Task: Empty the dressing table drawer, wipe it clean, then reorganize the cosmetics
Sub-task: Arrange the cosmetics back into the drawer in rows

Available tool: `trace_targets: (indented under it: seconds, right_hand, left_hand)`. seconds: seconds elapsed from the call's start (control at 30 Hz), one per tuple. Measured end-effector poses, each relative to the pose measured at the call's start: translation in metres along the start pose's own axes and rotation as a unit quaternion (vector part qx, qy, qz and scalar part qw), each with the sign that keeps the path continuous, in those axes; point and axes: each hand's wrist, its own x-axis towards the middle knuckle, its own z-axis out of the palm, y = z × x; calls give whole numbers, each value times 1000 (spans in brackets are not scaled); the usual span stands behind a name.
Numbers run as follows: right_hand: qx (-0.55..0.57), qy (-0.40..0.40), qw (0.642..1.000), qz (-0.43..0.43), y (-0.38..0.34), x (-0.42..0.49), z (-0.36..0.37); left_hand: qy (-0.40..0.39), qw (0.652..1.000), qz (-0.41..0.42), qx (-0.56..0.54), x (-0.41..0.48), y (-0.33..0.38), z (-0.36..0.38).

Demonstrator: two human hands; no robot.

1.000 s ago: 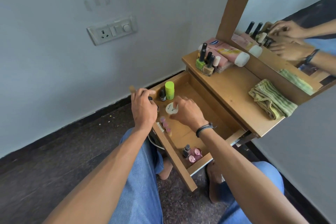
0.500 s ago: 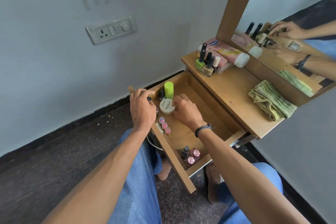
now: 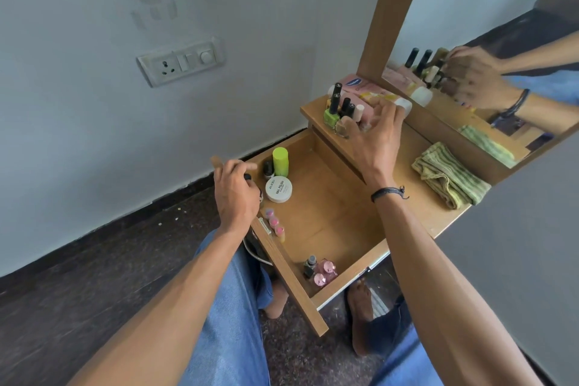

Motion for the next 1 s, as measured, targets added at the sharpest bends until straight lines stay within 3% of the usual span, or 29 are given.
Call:
trace_targets:
  seconds: [0.27, 0.4, 0.5, 0.57, 0.77, 1.0]
  right_hand:
    - [25, -31, 999, -17, 19, 4, 18]
    - [36, -35, 998, -27, 21, 7, 22]
    - [34, -30, 997, -57, 22, 7, 22]
    - [22, -28, 996, -76, 22, 6, 22]
    - [17, -43, 996, -72, 22, 4, 21]
    - [26, -36, 997, -68, 17, -4, 16]
  left_hand:
    - [-24, 987, 41, -152, 38, 55, -16]
    - [-185, 946, 39, -264, 94, 116, -2]
    - [-351, 907, 43, -227, 120, 143, 18]
    - [-397, 892, 67, -204, 127, 153, 27]
    - [-420, 876, 126, -200, 134, 160, 32]
    - [-398, 897, 177, -79, 144, 163, 43]
